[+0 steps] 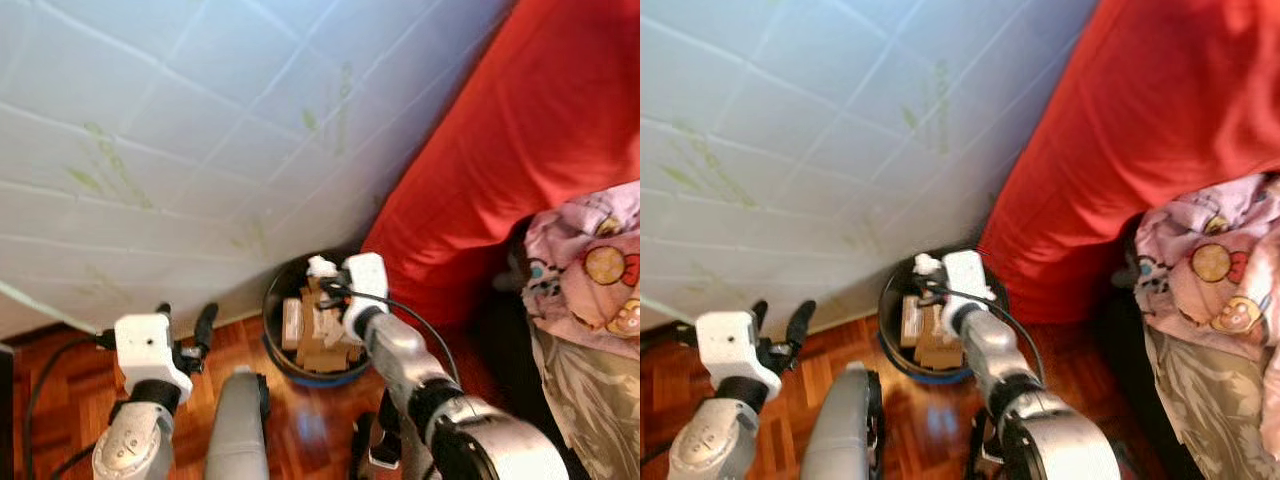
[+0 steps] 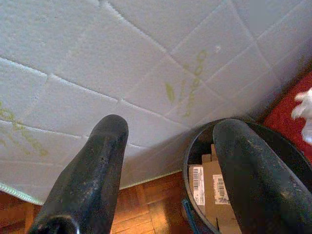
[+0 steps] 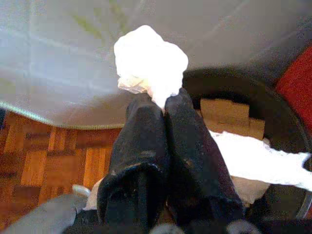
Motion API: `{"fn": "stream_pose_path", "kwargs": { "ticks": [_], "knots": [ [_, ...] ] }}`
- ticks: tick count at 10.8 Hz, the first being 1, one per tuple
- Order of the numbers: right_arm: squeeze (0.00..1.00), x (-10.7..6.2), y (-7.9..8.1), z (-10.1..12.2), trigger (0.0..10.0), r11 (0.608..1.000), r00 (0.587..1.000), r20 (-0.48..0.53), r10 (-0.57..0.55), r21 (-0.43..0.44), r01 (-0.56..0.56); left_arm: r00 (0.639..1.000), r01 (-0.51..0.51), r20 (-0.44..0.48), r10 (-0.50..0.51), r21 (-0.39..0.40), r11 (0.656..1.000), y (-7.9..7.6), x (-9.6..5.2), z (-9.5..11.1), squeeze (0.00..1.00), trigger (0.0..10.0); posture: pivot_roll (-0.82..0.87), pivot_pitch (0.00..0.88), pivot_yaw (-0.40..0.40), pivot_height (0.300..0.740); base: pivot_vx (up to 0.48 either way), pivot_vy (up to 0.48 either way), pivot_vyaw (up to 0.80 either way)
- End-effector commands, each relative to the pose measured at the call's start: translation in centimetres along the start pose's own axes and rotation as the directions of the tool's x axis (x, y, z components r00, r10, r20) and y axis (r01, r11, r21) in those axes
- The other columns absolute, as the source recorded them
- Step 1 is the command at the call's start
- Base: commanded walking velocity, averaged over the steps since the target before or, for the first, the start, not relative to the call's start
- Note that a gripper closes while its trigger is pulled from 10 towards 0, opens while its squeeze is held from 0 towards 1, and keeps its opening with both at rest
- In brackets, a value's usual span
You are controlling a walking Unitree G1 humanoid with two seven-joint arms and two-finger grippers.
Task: Clean up the room
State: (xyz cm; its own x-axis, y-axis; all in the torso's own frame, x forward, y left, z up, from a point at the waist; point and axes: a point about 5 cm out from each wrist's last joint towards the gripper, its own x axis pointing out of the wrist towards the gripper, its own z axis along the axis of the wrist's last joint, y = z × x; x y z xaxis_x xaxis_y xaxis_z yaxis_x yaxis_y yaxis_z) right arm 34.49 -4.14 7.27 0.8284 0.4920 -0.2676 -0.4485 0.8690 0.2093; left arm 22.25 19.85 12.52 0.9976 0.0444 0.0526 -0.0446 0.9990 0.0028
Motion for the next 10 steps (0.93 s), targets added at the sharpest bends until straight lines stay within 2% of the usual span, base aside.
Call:
{"fn": "stream_pose_path", "kwargs": {
  "ticks": [1, 2, 4, 5, 7, 10],
  "knots": [
    [0.00, -0.1, 0.4, -1.1, 10.0, 1.000, 0.998, -0.068, 0.006, -0.006, -0.006, 1.000, -0.009, -0.015, 0.009, -0.008, 1.000, 0.0, -0.5, 0.1, 0.00, 10.0, 0.36, 0.419, -0.043, 0.611, 0.000, 0.000, 0.00],
    [0.00, 0.2, 0.9, -1.2, 10.0, 1.000, 0.994, -0.105, 0.009, -0.027, -0.012, 1.000, -0.015, -0.004, 0.015, -0.009, 1.000, -0.3, -0.7, 0.9, 0.00, 10.0, 0.39, 0.458, -0.046, 0.611, 0.000, 0.000, 0.00],
    [0.00, 0.3, 1.7, -1.7, 10.0, 1.000, 0.990, -0.141, 0.015, -0.010, -0.017, 0.999, -0.035, 0.010, 0.035, -0.007, 0.999, -0.5, -1.7, 2.2, 0.00, 10.0, 0.43, 0.516, -0.048, 0.611, 0.000, 0.000, 0.00],
    [0.00, 0.1, 2.1, -2.8, 10.0, 1.000, 0.983, -0.181, 0.015, -0.016, -0.018, 0.999, -0.046, 0.008, 0.046, -0.004, 0.999, -0.7, -2.6, 2.9, 0.00, 10.0, 0.46, 0.560, -0.048, 0.611, 0.000, 0.000, 0.00],
    [0.00, -0.7, 1.9, -4.9, 10.0, 1.000, 0.969, -0.246, -0.004, -0.030, -0.004, 0.997, -0.070, -0.011, 0.070, -0.009, 0.997, -0.9, -4.1, 3.7, 0.00, 10.0, 0.48, 0.608, -0.050, 0.611, 0.000, 0.000, 0.00],
    [0.00, -1.6, 0.9, -6.7, 10.0, 0.996, 0.944, -0.320, -0.078, -0.073, 0.057, 0.996, -0.083, -0.039, 0.082, -0.008, 0.997, -1.1, -5.1, 4.1, 0.00, 10.0, 0.48, 0.635, -0.051, 0.611, 0.000, 0.000, 0.00]
  ]
}}
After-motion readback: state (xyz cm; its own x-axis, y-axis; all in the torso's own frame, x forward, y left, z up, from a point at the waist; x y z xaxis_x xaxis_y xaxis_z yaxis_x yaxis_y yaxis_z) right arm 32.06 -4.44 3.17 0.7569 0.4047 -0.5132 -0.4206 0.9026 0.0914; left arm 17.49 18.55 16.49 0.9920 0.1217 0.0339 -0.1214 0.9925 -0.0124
